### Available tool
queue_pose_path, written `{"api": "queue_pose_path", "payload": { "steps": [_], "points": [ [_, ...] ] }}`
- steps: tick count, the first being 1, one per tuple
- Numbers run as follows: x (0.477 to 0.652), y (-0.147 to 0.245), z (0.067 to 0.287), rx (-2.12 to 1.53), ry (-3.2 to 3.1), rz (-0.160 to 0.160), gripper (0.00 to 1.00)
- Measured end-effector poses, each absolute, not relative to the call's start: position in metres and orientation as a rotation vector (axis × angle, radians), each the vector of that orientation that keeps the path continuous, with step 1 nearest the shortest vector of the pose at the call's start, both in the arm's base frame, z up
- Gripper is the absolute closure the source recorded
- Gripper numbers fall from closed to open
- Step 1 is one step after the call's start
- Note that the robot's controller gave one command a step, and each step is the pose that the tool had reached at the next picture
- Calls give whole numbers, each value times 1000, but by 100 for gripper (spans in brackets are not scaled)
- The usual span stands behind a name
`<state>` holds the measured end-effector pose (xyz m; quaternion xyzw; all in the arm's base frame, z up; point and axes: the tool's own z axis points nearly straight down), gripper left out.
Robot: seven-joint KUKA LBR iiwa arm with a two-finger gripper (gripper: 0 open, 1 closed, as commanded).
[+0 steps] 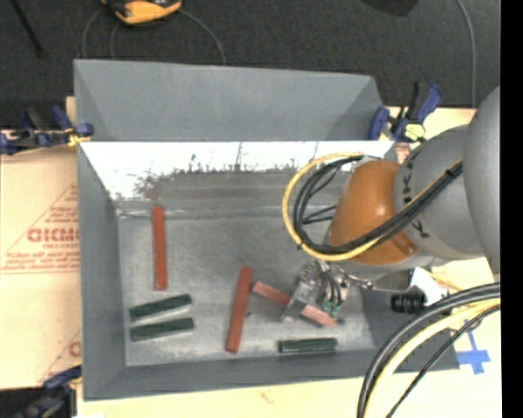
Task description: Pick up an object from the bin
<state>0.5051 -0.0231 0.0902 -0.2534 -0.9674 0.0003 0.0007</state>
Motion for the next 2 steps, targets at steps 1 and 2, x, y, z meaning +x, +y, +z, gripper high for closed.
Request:
{"api": "queue_pose_path", "payload": {
  "steps": [1, 2],
  "points": [
    [506, -23, 102, -795, -3041, -1, 100],
    [505, -23, 113, -793, -3036, 1, 100]
  ]
}}
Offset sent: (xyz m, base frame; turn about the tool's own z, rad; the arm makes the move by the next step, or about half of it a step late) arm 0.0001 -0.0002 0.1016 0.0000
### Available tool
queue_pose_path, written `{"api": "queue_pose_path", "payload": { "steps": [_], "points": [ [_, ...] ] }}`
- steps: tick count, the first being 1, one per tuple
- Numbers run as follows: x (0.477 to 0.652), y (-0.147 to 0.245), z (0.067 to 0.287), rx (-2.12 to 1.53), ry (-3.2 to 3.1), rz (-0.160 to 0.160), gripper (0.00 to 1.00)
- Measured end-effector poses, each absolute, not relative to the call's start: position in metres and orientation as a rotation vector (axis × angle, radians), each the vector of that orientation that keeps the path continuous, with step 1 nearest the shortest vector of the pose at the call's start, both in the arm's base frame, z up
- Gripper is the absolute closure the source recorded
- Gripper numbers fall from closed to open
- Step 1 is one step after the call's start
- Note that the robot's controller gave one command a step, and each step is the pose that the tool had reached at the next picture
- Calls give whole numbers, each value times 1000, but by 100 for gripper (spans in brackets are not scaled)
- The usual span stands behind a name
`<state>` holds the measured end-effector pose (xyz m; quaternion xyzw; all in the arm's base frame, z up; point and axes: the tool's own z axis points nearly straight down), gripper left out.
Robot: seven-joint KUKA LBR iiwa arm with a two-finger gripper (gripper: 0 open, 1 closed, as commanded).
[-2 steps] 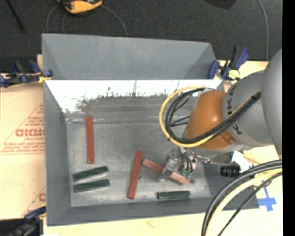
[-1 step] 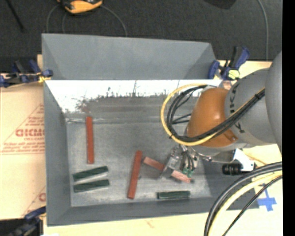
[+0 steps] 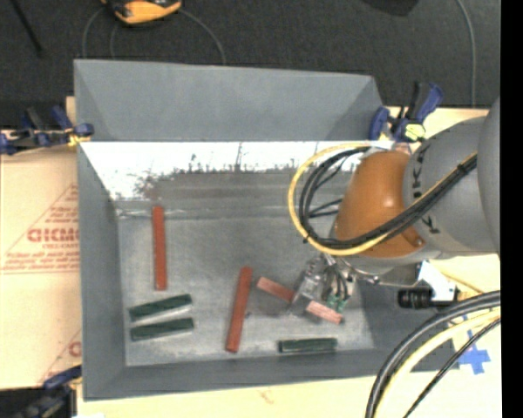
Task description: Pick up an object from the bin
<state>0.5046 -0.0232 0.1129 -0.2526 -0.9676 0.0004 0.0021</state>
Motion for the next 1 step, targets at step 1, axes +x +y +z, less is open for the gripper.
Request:
{"api": "queue_pose_path", "payload": {
  "steps": [1],
  "points": [
    [504, -23, 135, -791, -3036, 1, 100]
  ]
}}
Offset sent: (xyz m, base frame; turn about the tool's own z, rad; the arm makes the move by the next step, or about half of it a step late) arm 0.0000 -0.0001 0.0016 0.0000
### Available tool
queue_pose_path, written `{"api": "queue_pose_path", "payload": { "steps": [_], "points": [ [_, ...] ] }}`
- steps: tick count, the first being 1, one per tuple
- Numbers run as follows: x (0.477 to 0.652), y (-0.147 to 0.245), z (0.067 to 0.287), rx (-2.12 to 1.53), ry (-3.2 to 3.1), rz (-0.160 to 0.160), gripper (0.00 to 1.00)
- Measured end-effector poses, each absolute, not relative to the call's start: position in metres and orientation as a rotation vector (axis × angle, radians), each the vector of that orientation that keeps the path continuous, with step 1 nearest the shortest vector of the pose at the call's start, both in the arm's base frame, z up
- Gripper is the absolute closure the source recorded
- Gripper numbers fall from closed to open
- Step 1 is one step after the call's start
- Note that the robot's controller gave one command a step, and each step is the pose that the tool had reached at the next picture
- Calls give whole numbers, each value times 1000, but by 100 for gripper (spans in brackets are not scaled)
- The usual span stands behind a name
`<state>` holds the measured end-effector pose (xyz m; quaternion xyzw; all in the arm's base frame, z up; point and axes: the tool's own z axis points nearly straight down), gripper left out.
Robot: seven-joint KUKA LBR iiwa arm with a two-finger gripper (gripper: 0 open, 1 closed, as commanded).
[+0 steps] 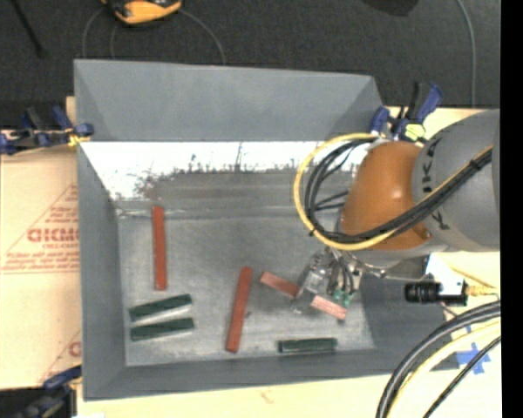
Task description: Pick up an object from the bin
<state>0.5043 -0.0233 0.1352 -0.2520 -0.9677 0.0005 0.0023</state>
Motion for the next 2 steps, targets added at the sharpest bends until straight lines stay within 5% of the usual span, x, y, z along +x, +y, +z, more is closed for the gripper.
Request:
{"api": "queue_pose_path", "payload": {
  "steps": [2],
  "points": [
    [507, -24, 160, -790, -3047, -2, 100]
  ]
}}
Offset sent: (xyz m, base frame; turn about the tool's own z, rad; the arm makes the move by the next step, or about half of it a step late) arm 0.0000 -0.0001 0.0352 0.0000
